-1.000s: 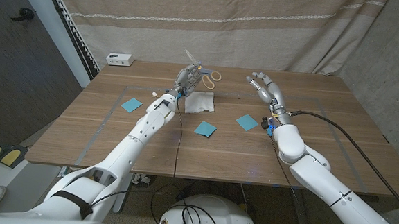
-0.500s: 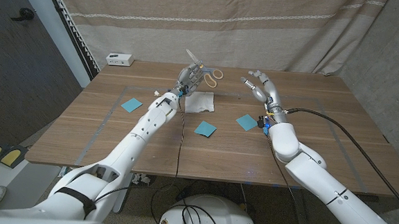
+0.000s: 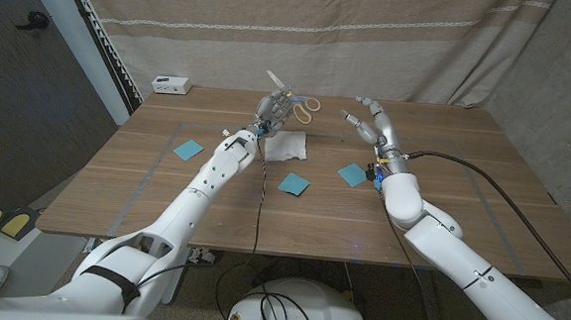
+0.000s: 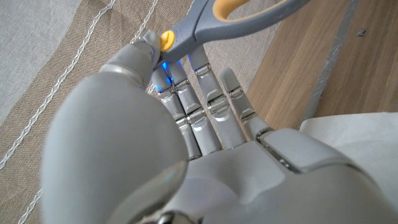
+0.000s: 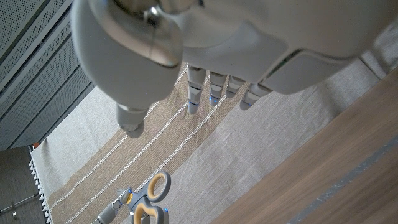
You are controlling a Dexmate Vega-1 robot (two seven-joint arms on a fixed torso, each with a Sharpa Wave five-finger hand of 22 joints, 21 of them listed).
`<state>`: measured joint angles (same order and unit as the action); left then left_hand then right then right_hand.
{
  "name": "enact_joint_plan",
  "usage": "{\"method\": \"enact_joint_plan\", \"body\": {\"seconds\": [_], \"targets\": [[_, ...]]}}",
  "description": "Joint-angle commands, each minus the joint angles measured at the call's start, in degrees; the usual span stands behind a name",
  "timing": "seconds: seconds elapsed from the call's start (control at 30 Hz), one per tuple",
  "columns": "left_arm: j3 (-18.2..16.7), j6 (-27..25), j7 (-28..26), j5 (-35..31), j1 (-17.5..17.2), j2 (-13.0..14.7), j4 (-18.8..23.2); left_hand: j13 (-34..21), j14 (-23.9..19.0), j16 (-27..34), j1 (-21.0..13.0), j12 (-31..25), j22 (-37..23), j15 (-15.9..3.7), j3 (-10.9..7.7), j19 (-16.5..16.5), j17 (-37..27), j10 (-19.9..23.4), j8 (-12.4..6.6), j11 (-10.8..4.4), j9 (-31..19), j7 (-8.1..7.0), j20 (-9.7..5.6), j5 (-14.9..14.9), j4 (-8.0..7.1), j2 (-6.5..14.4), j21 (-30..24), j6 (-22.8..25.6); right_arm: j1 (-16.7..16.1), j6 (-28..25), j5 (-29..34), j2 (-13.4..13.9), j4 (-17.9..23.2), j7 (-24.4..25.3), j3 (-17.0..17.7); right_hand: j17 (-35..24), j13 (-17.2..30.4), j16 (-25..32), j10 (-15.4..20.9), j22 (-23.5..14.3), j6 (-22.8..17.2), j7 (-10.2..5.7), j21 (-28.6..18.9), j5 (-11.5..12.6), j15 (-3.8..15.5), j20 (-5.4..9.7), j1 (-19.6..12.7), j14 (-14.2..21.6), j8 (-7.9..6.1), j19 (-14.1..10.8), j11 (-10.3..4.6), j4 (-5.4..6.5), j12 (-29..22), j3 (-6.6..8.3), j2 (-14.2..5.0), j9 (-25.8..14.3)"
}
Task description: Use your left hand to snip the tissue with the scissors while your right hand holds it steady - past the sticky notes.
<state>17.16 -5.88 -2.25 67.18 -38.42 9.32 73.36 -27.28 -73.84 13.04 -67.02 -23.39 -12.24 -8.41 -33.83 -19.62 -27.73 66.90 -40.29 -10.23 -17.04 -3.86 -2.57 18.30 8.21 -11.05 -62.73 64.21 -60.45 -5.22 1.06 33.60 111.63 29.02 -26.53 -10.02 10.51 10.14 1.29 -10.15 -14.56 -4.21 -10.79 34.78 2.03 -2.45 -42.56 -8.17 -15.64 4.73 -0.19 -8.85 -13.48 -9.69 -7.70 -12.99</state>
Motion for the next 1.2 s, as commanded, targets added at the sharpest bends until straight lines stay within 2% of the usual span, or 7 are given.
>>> {"method": "enact_joint_plan", "body": {"seconds": [0.03, 0.23, 0.27, 0.3, 0.33, 0.47, 1.2], "targets": [[-0.5, -0.9, -0.7, 1.3, 0.4, -0.8, -0.6, -0.1, -5.5, 0.2, -1.4, -0.3, -0.2, -5.22, 0.18, 0.3, -0.2, 1.0, -0.54, -1.12, -0.3, -0.02, -6.35, 0.4, -0.23, 1.9, -0.4, 0.4, 0.4, -1.6, 1.2, -0.5, 1.2, 0.1, -0.8, -0.1, 0.3, -0.2, -0.5, -0.1, -1.2, -0.24, 0.2, 0.2, 0.27, 0.14, -1.1, -1.1, -0.57, 1.0, 0.26, 0.28, 0.4, 0.13, -0.13, -0.4], [-0.3, -1.4, -0.6, 1.5, 0.6, -1.0, -1.0, -0.5, -5.6, 0.2, -1.5, -0.6, -0.1, -5.22, 0.34, 0.2, -0.2, 0.9, -0.65, -1.3, -0.6, -0.13, -6.25, 0.3, -0.2, 1.9, -0.5, -0.1, 0.6, -1.2, 2.5, -0.4, 1.4, 0.2, -1.5, -0.1, 0.4, -0.1, -0.8, -0.1, -2.1, -1.11, 0.2, 0.4, 0.23, -0.22, -1.8, -1.4, -0.98, 1.8, 0.04, 0.32, 0.5, 0.35, -0.34, -0.7], [-0.3, -1.5, -0.5, 1.5, 0.7, -1.0, -1.1, -0.5, -5.6, 0.2, -1.5, -0.6, -0.1, -5.22, 0.34, 0.2, -0.2, 0.9, -0.69, -1.28, -0.7, -0.11, -6.22, 0.3, -0.24, 2.0, -0.5, -0.1, 0.7, -1.6, 2.7, -0.4, 1.5, 0.2, -1.7, -0.2, 0.4, 0.1, -0.8, -0.1, -2.4, -1.75, 0.0, 0.4, 0.14, -0.23, -2.4, -1.4, -1.14, 1.9, -2.79, 0.42, 0.5, 0.51, -0.48, -0.9], [-0.2, -1.6, -0.6, 1.5, 0.8, -1.1, -1.2, -0.5, -5.6, 0.2, -1.5, -0.6, -0.1, -5.22, 0.36, 0.2, -0.2, 0.9, -0.7, -1.31, -0.7, -0.1, -6.21, 0.3, -0.22, 1.9, -0.5, -0.1, 0.8, -2.1, 3.3, -0.4, 1.6, 0.2, -1.9, -0.2, 0.4, 0.1, -0.6, -0.1, -2.5, -1.94, 0.0, 0.4, 0.04, -0.32, -2.5, -1.4, -1.2, 2.0, -3.26, 0.46, 0.4, 0.54, -0.51, -1.0], [-0.2, -1.7, -0.7, 1.5, 0.9, -1.2, -1.3, -0.5, -5.6, 0.2, -1.5, -0.6, 0.0, -5.22, 0.38, 0.2, -0.2, 0.8, -0.75, -1.28, -0.8, -0.03, -6.19, 0.3, -0.28, 2.0, -0.5, -0.2, 0.9, -2.4, 3.9, -0.4, 1.7, 0.4, -2.1, -0.2, 0.4, 0.1, -1.0, -0.1, -2.7, -2.2, 0.0, 0.5, -0.19, -0.47, -2.7, -1.5, -1.29, 2.1, -2.17, 0.53, 0.6, 0.62, -0.61, -1.1], [-0.1, -1.6, -0.5, 1.4, 1.1, -1.4, -1.6, -0.5, -5.6, 0.3, -1.5, -0.7, 0.0, -5.21, 0.5, 0.4, -0.2, 0.8, -0.88, -1.34, -1.0, -0.01, -6.16, 0.3, -0.26, 2.0, -0.4, -0.2, 1.1, -2.5, 4.2, -0.6, 1.9, 0.4, -2.3, -0.2, 0.4, 0.1, -1.2, -0.1, -3.9, -2.89, 0.0, 0.5, -0.51, -0.77, -3.1, -1.8, -1.78, 2.5, -1.07, 0.62, 0.6, 0.76, -0.76, -1.2], [-0.2, -2.6, 0.5, 2.3, 1.5, -2.5, -2.8, -0.5, -5.4, 0.2, -1.7, -1.0, 0.2, -5.21, 0.88, 0.7, -0.2, 0.5, -1.39, -1.38, -1.7, -0.14, -6.04, 0.2, -0.36, 2.2, -0.3, -0.6, 2.5, -11.0, 10.9, -2.4, 4.5, 2.4, -5.6, -0.3, 0.5, 0.5, -0.8, -0.1, -5.4, -0.71, -0.5, 0.5, -0.84, -1.47, -3.9, -1.2, -2.5, 1.7, 0.15, 0.86, 0.4, 0.72, -0.48, -1.8]]}}
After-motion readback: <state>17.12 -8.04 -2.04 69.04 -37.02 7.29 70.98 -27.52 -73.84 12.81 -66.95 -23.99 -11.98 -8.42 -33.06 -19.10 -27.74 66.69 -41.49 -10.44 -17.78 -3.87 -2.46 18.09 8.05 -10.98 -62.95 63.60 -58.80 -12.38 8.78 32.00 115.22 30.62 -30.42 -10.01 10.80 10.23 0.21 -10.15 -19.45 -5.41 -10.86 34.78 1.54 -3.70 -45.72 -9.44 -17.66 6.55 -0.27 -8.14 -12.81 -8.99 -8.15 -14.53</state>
